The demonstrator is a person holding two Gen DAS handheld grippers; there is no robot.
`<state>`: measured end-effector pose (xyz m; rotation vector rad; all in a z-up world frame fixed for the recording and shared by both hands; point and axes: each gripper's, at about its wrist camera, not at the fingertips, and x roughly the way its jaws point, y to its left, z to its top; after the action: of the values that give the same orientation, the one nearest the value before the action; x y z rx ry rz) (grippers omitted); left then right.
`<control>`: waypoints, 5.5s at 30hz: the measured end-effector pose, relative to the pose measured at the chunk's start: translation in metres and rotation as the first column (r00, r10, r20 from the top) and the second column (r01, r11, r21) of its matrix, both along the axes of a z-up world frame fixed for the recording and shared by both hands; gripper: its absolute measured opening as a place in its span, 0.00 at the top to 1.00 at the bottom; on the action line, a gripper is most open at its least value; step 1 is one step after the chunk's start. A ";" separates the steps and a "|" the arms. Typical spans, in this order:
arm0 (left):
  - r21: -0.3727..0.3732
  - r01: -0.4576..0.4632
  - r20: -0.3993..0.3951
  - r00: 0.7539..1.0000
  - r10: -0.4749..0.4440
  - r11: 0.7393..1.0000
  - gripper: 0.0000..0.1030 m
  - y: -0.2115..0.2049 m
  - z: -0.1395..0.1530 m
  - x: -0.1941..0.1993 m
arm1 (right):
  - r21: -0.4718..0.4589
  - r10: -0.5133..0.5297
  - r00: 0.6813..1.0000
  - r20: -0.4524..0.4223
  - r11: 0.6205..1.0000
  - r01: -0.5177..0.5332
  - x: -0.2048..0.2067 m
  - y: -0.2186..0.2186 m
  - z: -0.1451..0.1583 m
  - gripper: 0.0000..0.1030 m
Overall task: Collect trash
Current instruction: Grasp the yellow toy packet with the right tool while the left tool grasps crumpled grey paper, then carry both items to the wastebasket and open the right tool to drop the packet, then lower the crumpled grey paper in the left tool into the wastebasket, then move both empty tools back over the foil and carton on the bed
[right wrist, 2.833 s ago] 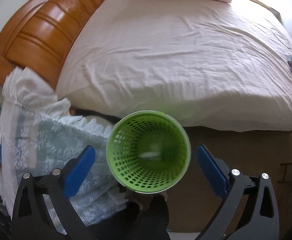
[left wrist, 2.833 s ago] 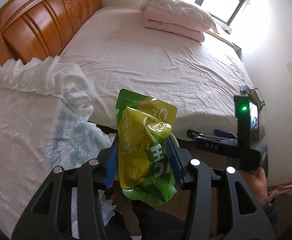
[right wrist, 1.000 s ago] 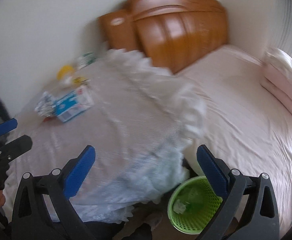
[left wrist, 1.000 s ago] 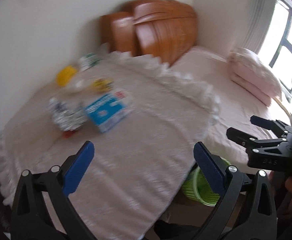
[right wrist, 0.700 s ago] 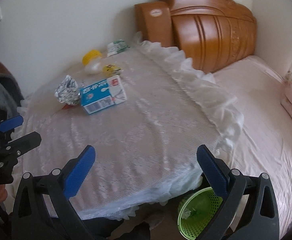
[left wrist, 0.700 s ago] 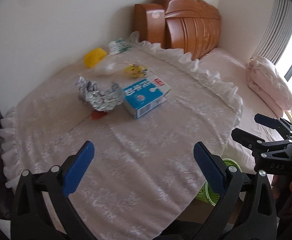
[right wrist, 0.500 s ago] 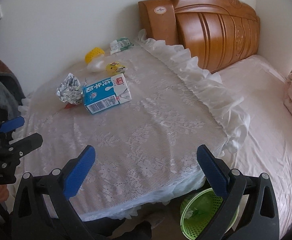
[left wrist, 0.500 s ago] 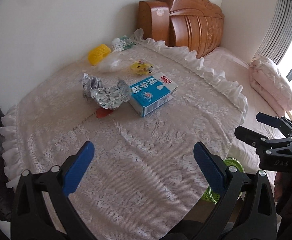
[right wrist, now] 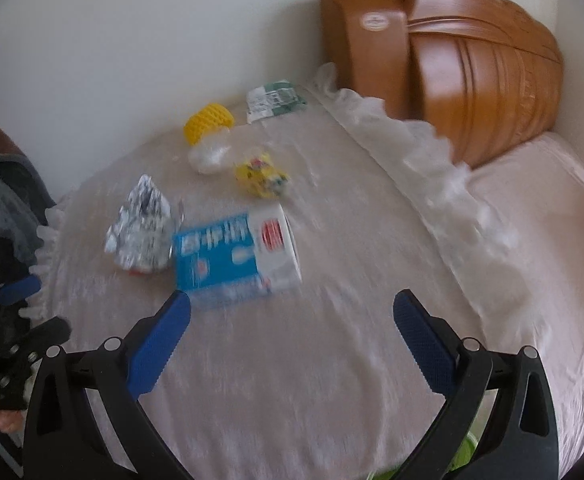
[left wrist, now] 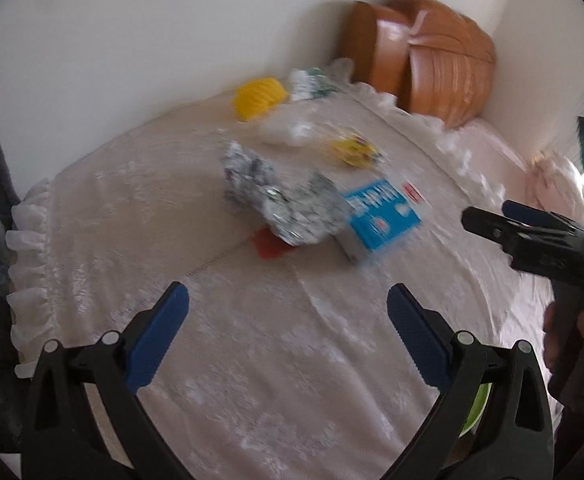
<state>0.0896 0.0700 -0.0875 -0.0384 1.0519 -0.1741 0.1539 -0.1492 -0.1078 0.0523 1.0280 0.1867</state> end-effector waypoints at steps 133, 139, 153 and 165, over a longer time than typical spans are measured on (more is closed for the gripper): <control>0.043 0.820 0.033 0.570 -0.821 0.570 0.53 -0.401 0.050 -0.205 | -0.010 -0.879 0.476 -0.038 0.476 0.879 -0.427 -0.316 -0.010 0.03; 0.024 0.837 0.058 0.545 -0.836 0.547 0.17 -0.407 0.054 -0.209 | 0.001 -0.886 0.461 -0.038 0.461 0.887 -0.435 -0.320 -0.012 0.03; -0.003 0.815 0.061 0.579 -0.813 0.580 0.10 -0.400 0.058 -0.198 | 0.002 -0.876 0.481 -0.035 0.481 0.877 -0.420 -0.310 -0.010 0.03; 0.005 0.627 0.028 0.779 -0.626 0.779 0.08 -0.301 0.045 -0.134 | 0.083 -0.753 0.653 -0.075 0.648 0.757 -0.342 -0.281 -0.019 0.02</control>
<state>-0.0448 -0.2310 -0.0423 0.3196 1.0041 -0.7868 -0.1878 -0.4302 -0.1272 0.5866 0.9500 -0.5412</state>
